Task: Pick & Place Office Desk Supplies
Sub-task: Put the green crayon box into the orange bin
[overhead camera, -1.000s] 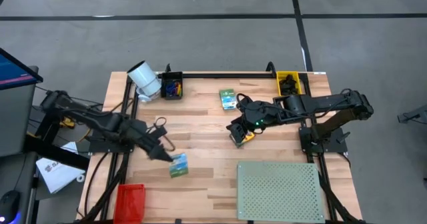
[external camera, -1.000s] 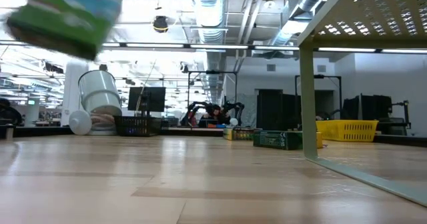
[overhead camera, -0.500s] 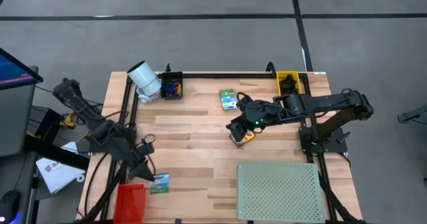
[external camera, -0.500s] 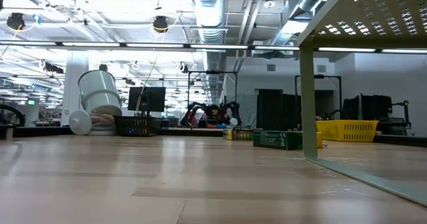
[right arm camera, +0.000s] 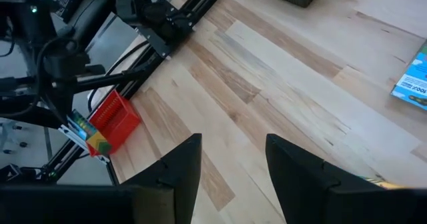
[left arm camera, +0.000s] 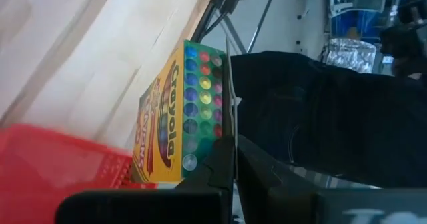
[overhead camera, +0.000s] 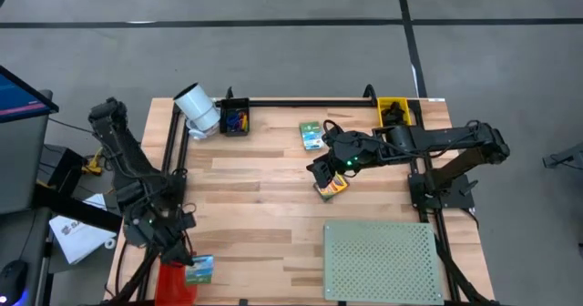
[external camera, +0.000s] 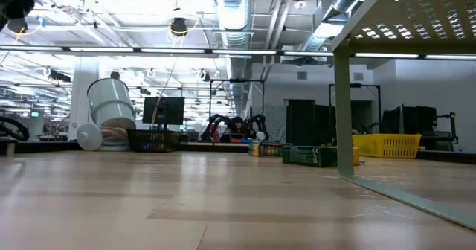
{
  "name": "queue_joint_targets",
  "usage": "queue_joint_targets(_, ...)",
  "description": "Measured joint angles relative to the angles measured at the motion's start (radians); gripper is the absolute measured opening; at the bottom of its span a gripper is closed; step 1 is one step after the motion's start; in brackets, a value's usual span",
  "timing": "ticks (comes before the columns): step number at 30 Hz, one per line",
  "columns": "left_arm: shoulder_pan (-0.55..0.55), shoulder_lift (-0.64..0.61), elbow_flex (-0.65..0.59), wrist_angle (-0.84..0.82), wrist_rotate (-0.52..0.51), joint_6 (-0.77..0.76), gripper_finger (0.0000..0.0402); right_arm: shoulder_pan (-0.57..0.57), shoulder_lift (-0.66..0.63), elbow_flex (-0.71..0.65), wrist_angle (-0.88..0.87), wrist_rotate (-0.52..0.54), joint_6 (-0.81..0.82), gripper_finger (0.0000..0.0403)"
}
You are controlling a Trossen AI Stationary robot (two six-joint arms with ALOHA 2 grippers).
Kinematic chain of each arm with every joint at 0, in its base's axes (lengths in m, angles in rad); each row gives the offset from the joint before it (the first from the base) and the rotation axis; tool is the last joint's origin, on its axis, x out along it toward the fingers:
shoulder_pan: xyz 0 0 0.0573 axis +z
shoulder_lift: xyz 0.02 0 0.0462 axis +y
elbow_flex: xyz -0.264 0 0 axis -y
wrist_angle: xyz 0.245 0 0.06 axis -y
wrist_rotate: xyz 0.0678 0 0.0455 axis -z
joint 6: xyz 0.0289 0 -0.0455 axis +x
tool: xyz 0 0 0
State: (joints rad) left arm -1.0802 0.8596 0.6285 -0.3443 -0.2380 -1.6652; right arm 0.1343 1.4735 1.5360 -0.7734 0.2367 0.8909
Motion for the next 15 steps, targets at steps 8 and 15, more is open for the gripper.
queue_joint_targets(8, -0.116, 0.045, 0.0, 0.003, -0.086, -0.127, 0.0, -0.001, 0.005, -0.002, 0.0, 0.0, 0.0, 0.0163)
queue_joint_targets(15, -0.193, 0.079, 0.0, 0.002, -0.107, -0.208, 0.0, -0.013, 0.005, -0.002, -0.001, 0.0, 0.0, 0.0163)
